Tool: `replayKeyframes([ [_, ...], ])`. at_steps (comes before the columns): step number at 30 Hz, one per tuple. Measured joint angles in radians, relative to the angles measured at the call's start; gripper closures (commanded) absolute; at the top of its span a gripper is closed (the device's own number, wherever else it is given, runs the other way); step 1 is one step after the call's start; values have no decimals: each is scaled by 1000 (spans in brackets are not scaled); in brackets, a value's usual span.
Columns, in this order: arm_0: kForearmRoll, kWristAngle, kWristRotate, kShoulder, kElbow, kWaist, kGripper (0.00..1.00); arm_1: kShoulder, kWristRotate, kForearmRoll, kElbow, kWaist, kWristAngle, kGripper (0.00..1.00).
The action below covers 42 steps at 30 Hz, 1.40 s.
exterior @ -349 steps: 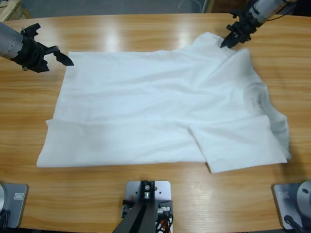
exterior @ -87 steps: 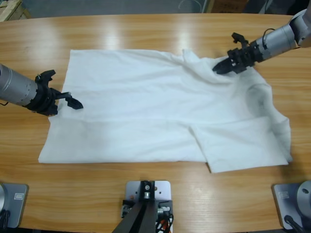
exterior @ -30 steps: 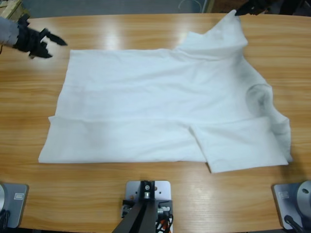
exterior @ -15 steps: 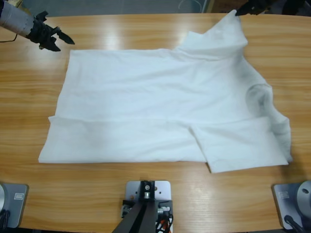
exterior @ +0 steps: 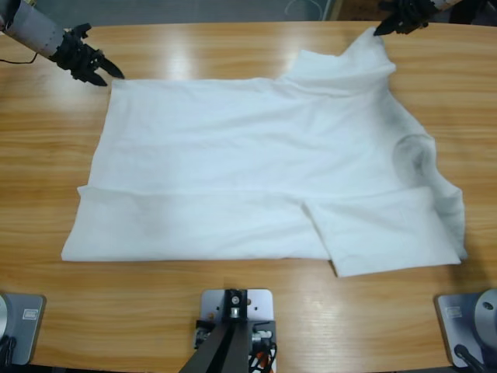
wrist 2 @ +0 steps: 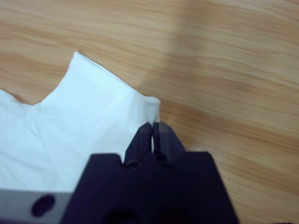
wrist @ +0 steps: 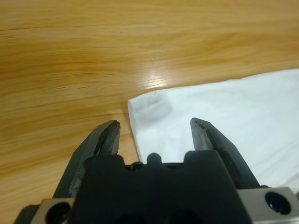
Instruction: Fold clothes
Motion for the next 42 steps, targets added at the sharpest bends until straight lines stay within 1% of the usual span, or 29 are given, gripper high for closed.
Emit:
replayKeyframes([
  [2, 5, 38, 17, 6, -5, -17, 325, 0, -1, 0, 0, -2, 0, 1000],
  [5, 7, 95, 36, 9, -19, -46, 344, 0, -2, 0, 0, -7, 0, 1000],
  [8, 12, 145, 45, 21, -51, -57, 345, 0, -2, 0, 0, -19, 0, 1000],
  [9, 18, 156, 45, 26, -61, -59, 358, 0, -2, 0, 0, -22, 0, 1000],
  [11, 30, 171, 45, 31, -74, -63, 509, 0, -2, 0, 0, -25, 0, 1000],
  [14, 43, 177, 45, 33, -82, -66, 561, 0, -2, 0, 0, -25, 0, 1000],
  [20, 55, 186, 47, 36, -84, -78, 546, 0, -2, 0, 0, -26, 0, 1000],
  [25, 59, 264, 47, 42, -99, -117, 547, 0, -2, 0, 0, -35, 0, 1000],
  [26, 61, 276, 47, 45, -104, -123, 592, 0, -2, 0, 0, -37, 0, 1000],
  [27, 64, 285, 47, 47, -108, -127, 773, 0, -2, 0, 0, -38, 0, 1000],
  [28, 66, 291, 47, 48, -110, -129, 983, 0, -2, 0, 0, -39, 0, 1000],
  [29, 67, 297, 47, 48, -110, -132, 1000, 0, -2, 0, 0, -40, 0, 1000],
  [32, 68, 325, 69, 49, -114, -137, 1000, 0, -2, 0, 0, -43, 0, 1000],
  [40, 88, 379, 262, 57, -133, -137, 1000, 0, -2, 0, 0, -46, 0, 1000],
  [42, 102, 389, 287, 57, -136, -137, 1000, 0, -2, 0, 0, -46, 0, 1000],
])
